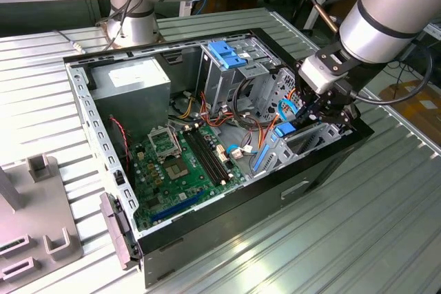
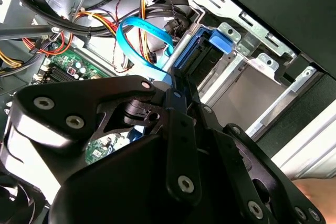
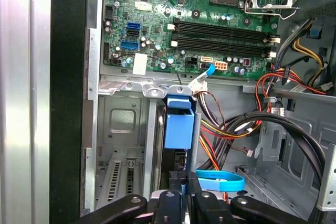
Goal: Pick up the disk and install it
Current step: 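Insert the first disk wire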
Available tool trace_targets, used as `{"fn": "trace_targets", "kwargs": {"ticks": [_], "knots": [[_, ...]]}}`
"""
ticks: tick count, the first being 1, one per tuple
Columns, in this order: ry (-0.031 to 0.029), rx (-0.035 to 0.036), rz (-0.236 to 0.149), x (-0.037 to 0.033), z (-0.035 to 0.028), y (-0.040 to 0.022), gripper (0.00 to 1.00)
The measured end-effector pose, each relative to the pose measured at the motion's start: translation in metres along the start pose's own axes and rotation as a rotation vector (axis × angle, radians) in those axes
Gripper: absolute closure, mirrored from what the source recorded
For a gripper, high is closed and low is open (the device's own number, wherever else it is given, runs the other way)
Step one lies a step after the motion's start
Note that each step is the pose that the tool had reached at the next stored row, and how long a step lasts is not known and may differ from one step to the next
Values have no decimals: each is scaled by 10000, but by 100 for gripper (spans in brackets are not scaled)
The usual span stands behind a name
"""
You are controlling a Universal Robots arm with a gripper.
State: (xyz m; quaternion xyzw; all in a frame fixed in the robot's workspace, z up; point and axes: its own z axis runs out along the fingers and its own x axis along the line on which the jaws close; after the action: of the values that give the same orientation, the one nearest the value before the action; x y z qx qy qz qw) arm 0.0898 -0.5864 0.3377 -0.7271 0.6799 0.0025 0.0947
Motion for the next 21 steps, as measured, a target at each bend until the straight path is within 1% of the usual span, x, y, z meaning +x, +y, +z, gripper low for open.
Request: {"fn": "trace_targets", "kwargs": {"ticks": [3,4,5,6,11,13,15,17,20,21], "knots": [[-7,2,1,1,4,0,82],[-7,2,0,1,5,0,76],[-5,1,-1,1,4,0,76],[-1,0,-1,0,2,0,70],[-1,0,0,0,0,0,70],[-2,0,0,-4,-20,-3,70],[-2,0,0,-11,-60,-9,70],[-1,0,0,-26,-142,-20,70],[0,0,0,-40,-204,-29,70],[-1,0,0,-52,-257,-37,70]]}}
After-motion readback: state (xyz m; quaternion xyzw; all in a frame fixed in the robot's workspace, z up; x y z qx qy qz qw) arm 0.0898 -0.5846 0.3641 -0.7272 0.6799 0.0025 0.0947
